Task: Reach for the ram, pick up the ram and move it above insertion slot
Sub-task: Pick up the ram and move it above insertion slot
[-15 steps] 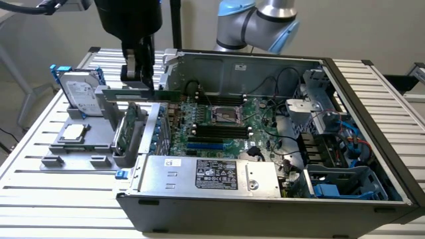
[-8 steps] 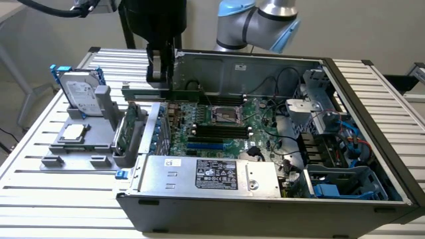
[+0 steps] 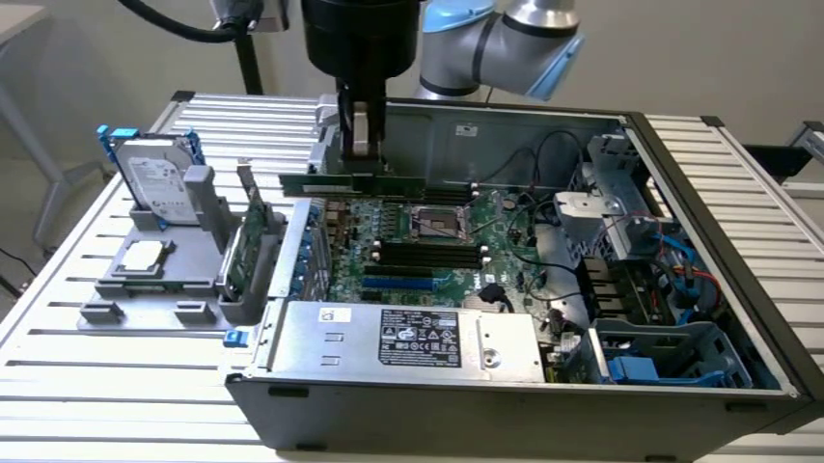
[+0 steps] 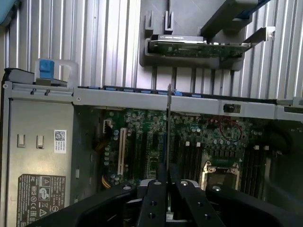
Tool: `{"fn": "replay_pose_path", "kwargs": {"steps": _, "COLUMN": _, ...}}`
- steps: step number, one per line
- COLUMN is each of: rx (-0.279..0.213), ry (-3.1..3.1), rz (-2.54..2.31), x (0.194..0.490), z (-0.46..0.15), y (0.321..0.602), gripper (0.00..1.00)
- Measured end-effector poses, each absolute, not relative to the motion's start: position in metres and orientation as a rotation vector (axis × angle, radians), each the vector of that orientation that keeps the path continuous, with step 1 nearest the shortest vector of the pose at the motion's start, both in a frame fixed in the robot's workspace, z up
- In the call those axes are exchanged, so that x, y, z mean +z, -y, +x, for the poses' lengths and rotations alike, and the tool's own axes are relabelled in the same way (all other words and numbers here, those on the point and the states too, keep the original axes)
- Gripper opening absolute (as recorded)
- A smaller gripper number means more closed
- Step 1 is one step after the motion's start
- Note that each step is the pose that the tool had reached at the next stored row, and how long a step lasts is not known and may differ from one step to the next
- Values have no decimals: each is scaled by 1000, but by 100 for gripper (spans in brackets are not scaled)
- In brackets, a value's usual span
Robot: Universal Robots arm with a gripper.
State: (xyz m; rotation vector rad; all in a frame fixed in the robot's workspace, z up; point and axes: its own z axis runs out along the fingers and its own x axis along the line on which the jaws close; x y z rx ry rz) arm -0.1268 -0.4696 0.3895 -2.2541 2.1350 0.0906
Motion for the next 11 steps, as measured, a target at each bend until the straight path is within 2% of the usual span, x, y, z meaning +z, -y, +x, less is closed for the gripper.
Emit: {"fn": "replay_pose_path", "kwargs": {"steps": 11, "rx": 91, "ry": -2135, "rz": -2254, "x": 377, "z": -87, "y": 439, "gripper": 13}}
